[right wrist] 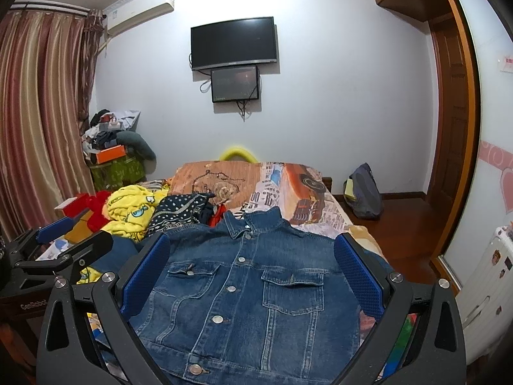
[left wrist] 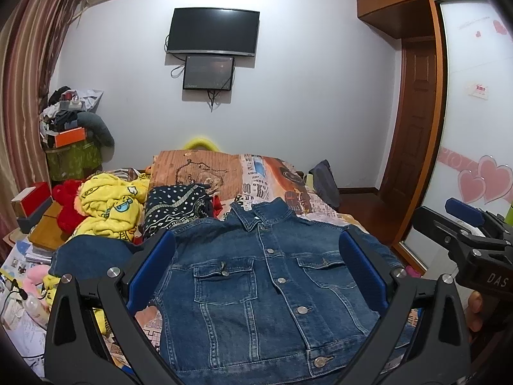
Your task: Fold large clothes
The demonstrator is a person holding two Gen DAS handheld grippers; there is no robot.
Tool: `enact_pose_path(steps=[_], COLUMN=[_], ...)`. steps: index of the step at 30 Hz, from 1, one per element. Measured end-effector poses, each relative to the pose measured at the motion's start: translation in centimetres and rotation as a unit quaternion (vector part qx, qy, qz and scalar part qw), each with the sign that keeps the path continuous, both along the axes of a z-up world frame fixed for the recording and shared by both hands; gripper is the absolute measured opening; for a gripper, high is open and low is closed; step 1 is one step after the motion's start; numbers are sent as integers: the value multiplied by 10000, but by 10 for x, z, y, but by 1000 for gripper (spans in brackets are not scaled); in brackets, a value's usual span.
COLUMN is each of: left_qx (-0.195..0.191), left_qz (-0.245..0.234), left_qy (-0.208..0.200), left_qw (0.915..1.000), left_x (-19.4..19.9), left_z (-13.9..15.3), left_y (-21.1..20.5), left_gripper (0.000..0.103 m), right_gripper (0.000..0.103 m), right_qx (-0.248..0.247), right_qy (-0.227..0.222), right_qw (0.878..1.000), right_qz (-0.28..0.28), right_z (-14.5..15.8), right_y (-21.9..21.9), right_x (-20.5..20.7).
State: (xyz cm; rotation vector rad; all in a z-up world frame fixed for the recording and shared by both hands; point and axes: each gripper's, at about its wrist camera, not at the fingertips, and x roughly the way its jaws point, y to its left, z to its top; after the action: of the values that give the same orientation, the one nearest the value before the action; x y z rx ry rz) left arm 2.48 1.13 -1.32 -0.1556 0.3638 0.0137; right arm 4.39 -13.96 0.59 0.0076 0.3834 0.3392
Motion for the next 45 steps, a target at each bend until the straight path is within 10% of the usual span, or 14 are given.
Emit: enact_pose_path(steps=[20,28,38,45], left_qx=[-345,-1590,-3278,-3952], left_qz=[1348,2097,2393,2424], left_qy=[741,1746,2593,2577], left_qw=[9875,9488,8764,8477], left_x=[86,105,99,106], left_z=[-62,-138,-239,-286], left_y=[137,279,393,431], left_gripper=[103,103,102,80], right_gripper=[102,101,101,101], right_qx=[134,-32,-88,-244], right_qy=[933,1644,2504,2600], right_qw=[9955,9864,9678,9648], right_qz=[-33,-69,-248,-310], right_z=[-39,-73,-109,-115], right_y=[21,34,35,38], right_x=[102,154,192,199])
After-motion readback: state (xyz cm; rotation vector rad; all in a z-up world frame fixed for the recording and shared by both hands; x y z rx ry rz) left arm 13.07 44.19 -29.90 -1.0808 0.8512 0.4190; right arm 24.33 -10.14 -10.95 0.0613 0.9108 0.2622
